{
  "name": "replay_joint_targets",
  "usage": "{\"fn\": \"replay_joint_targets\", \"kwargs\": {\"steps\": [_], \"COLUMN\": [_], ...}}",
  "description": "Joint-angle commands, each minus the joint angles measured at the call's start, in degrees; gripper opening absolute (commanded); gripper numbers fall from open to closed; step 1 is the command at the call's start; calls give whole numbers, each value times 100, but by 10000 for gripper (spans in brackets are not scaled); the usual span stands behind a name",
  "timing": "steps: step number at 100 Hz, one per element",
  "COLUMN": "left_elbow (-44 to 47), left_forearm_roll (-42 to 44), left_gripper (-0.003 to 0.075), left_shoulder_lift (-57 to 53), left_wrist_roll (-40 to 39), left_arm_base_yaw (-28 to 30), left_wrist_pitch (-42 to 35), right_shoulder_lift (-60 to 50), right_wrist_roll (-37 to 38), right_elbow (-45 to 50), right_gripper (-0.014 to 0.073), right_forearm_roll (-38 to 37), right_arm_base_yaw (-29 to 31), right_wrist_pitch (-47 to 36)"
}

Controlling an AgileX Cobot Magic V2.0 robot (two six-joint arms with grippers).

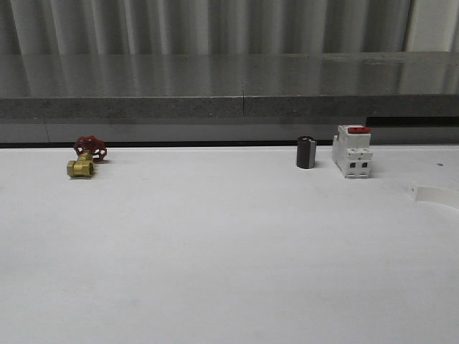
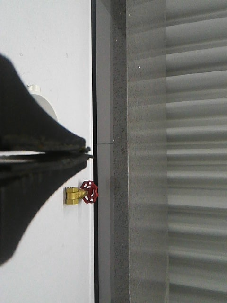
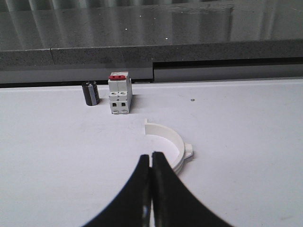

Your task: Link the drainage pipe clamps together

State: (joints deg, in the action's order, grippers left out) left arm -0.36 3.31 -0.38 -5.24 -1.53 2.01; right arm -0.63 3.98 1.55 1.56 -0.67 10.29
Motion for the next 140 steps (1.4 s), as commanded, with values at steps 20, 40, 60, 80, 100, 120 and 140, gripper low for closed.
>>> {"fn": "replay_joint_targets", "kwargs": {"steps": [20,40,60,80,100,120,140], "left_elbow": [206,-6,-761,-1973,-3453,-4349,-4471], "left_forearm_roll": [-3,-105,-241,-253,-242,-242,-252], "left_gripper": [-20,-20,-20,-20,-20,-20,-20], "left_shoulder_lift": [-166,-166,151,1048,2468,3611,4190], "left_wrist_roll": [-10,-10,-10,-10,-10,-10,-10], "left_arm_base_yaw": [14,14,14,14,14,14,14], "left_wrist_pitch": [-468,-201,429,1553,3218,4049,4039], "right_shoulder_lift": [-113,-113,-113,-113,-113,-113,-113], "right_wrist_roll": [-34,-34,-34,-34,-34,-34,-34], "right_elbow": [-85,-85,-85,-85,-85,-85,-85], "right_gripper": [-68,-68,-68,-68,-68,-68,-68], "right_forearm_roll": [6,6,6,6,6,6,6], "right_arm_base_yaw": [27,27,27,27,27,27,27], "right_wrist_pitch": [-436,-436,-436,-436,-436,-436,-436]}}
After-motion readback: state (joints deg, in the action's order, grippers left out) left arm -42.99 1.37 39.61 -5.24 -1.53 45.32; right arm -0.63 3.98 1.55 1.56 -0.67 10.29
